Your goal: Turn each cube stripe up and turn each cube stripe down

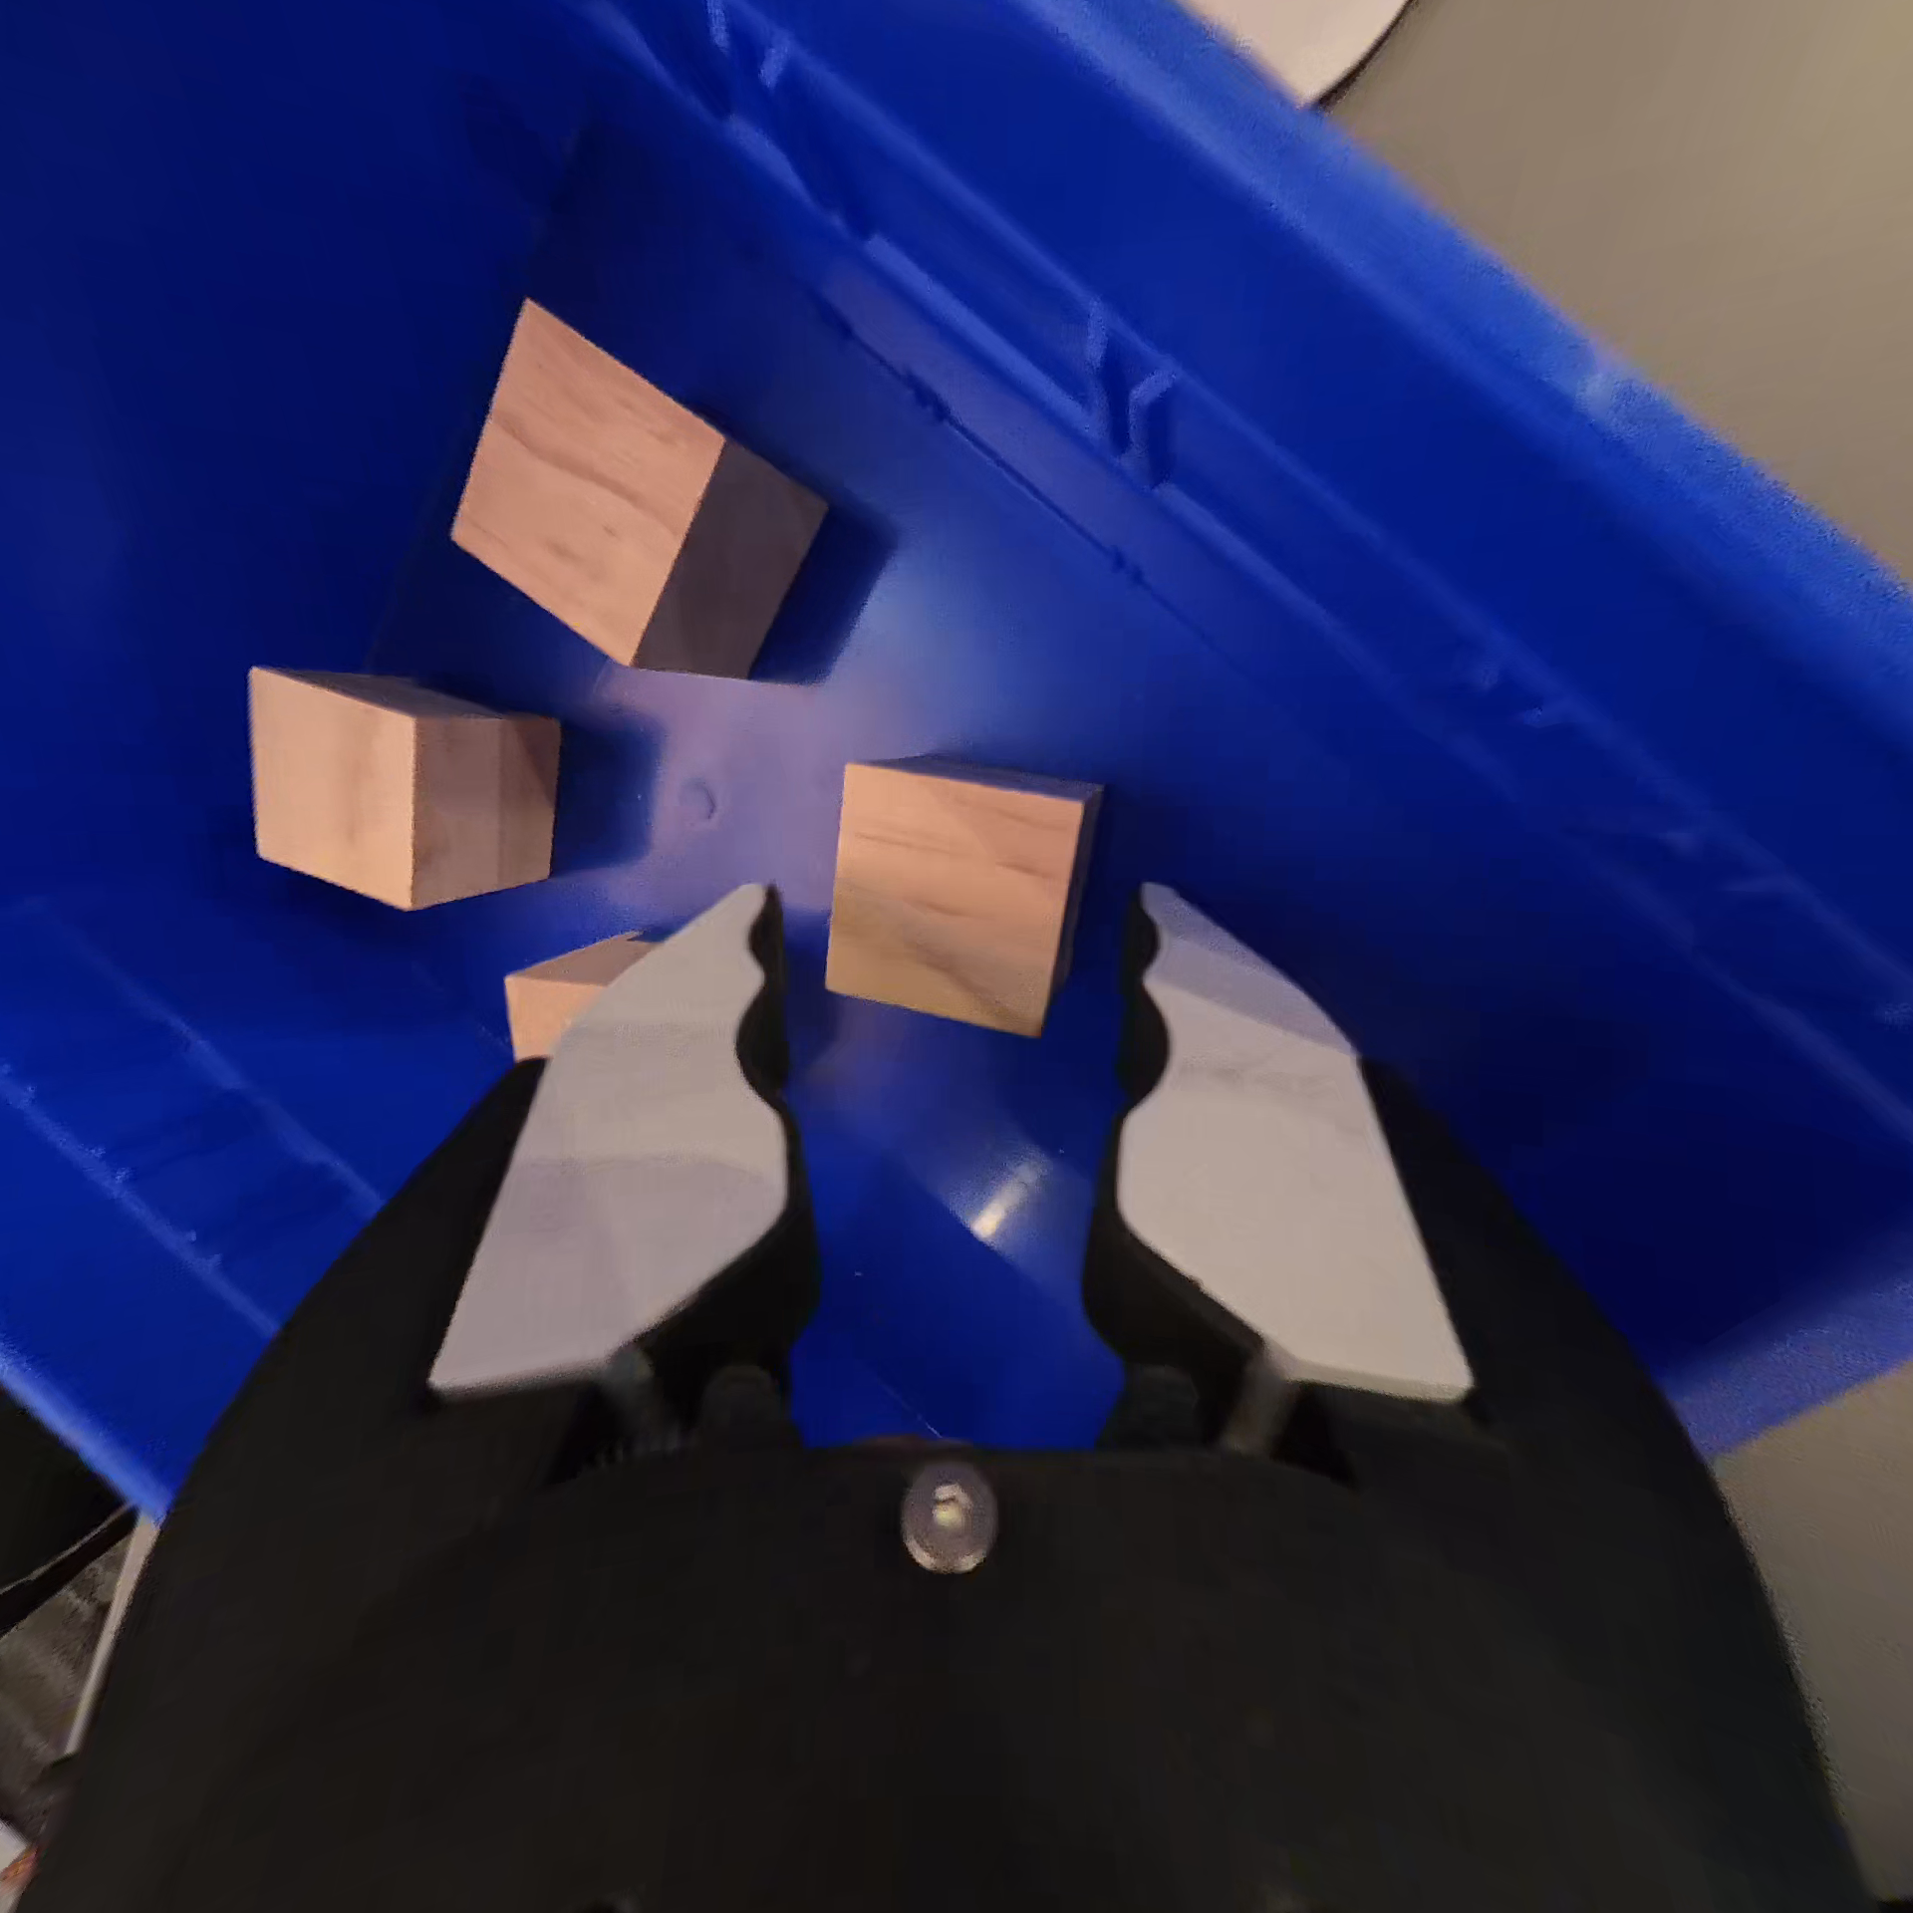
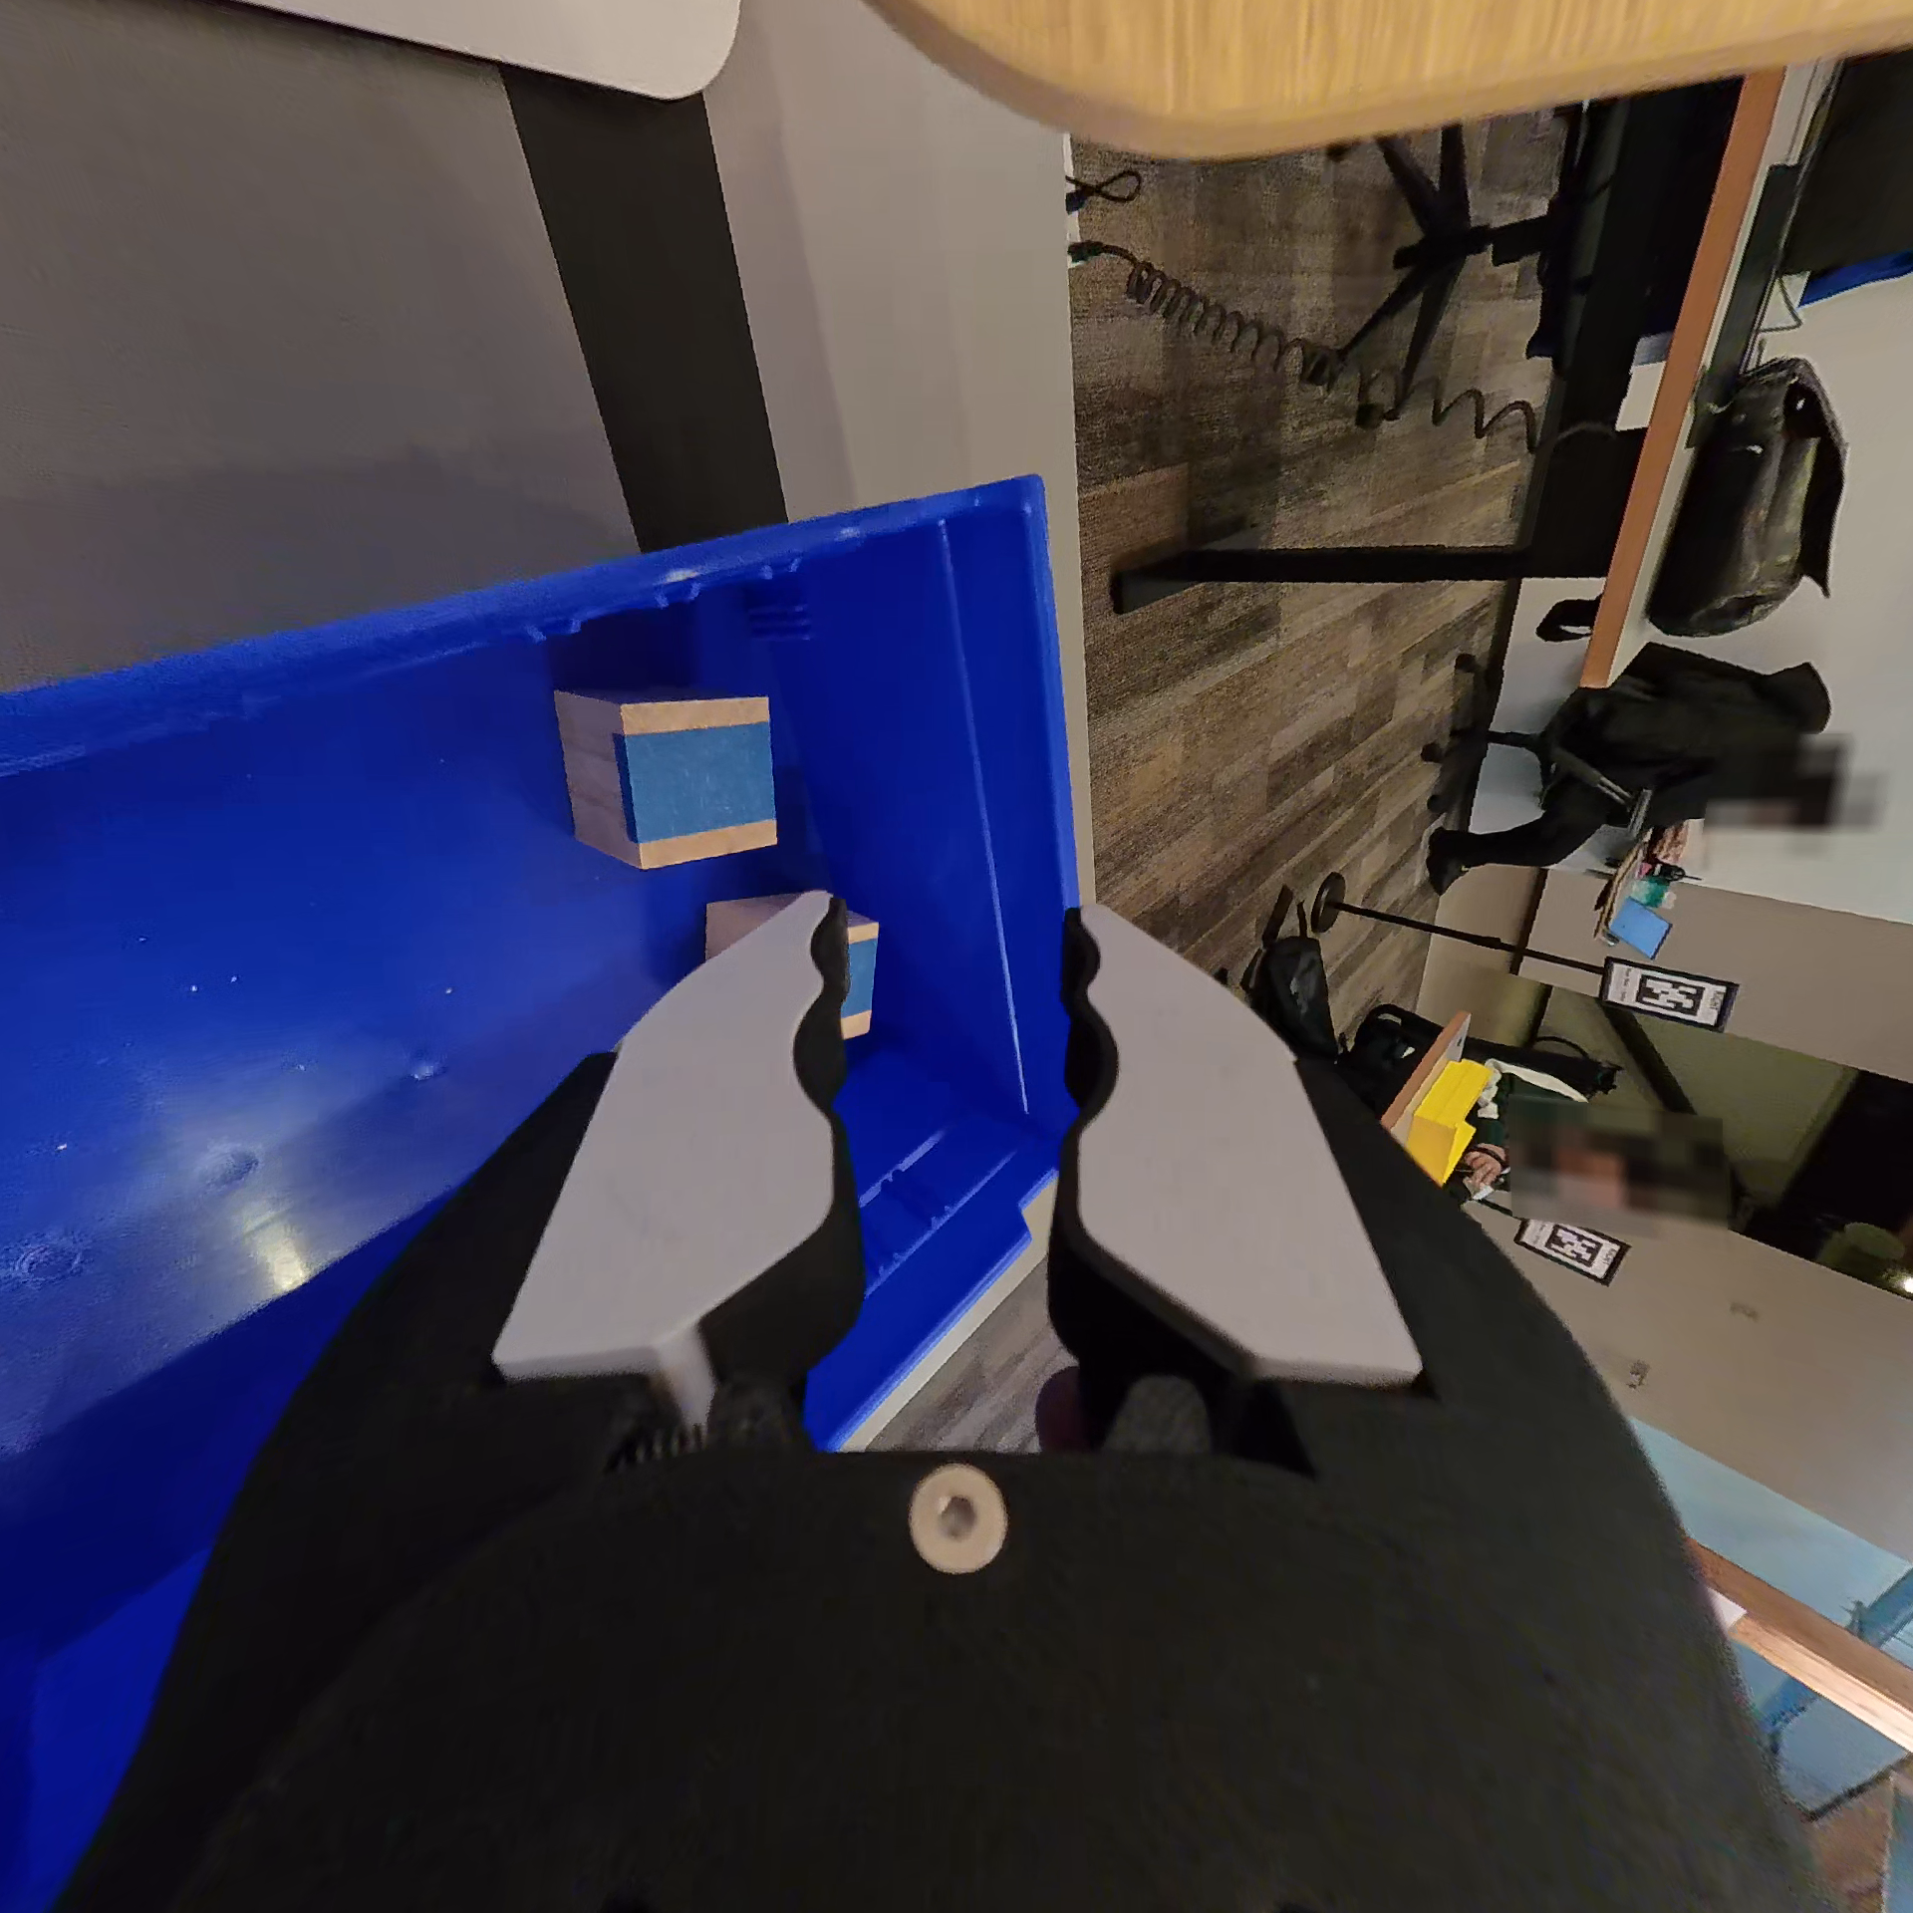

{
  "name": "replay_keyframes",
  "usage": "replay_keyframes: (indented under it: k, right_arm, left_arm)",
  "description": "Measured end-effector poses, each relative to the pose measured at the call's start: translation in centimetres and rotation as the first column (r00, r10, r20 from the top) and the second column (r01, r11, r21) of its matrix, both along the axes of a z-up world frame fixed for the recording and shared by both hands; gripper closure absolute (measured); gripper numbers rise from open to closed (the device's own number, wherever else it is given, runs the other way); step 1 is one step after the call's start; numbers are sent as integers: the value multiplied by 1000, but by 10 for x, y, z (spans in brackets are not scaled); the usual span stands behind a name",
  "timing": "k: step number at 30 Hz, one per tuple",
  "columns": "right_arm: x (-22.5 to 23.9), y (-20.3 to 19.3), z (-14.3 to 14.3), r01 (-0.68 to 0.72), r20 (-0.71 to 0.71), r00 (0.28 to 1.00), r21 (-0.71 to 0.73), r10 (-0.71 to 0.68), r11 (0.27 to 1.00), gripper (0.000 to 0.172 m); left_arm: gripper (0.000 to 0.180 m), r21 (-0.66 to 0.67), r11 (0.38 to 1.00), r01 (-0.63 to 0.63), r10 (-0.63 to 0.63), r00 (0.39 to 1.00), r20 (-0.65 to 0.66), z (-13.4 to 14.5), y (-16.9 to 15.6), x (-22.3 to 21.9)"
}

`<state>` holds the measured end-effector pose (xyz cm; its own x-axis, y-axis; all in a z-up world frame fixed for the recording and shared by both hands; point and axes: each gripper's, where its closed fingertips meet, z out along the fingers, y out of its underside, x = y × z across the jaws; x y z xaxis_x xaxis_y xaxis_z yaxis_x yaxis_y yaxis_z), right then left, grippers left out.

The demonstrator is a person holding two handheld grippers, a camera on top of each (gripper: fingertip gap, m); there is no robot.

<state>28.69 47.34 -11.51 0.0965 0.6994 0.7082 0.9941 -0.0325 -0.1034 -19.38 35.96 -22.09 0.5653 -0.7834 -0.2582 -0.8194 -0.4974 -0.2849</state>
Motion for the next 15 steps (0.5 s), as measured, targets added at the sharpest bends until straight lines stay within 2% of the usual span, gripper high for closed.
replay_keyframes:
  k: [1,4,5,7,9,10,12,14,15]
  right_arm:
    - [-2,-1,1,-4,4,1000,6,4,1000,132]
    - [-8,-2,11,-11,-1,1000,42,11,999,133]
    - [-11,-3,17,-12,-12,1000,63,13,998,133]
    - [-25,-6,37,-42,-54,997,134,49,990,133]
    - [-46,-15,63,-81,-114,988,221,108,972,131]
    - [-60,-22,76,-101,-147,979,267,144,958,129]
    - [-96,-45,102,-166,-227,940,347,255,923,124]
    - [-141,-78,122,-259,-304,864,416,401,872,118]
    - [-166,-98,128,-316,-331,813,441,479,840,115]
  left_arm:
    - [133,-12,1000,-4,4,1000,-16,-5,1,-1]
    - [134,-18,998,-66,66,998,3,-3,2,-3]
    - [134,21,996,-83,82,996,17,3,4,-6]
    - [134,61,989,-138,127,978,163,22,3,-8]
    - [134,92,982,-167,114,900,421,57,-5,1]
    - [134,101,983,-152,68,819,570,80,-13,10]
    - [135,140,985,-100,-59,570,819,134,-39,29]
    - [135,188,981,-48,-165,310,936,182,-69,43]
    - [135,201,979,-24,-192,205,960,199,-82,49]
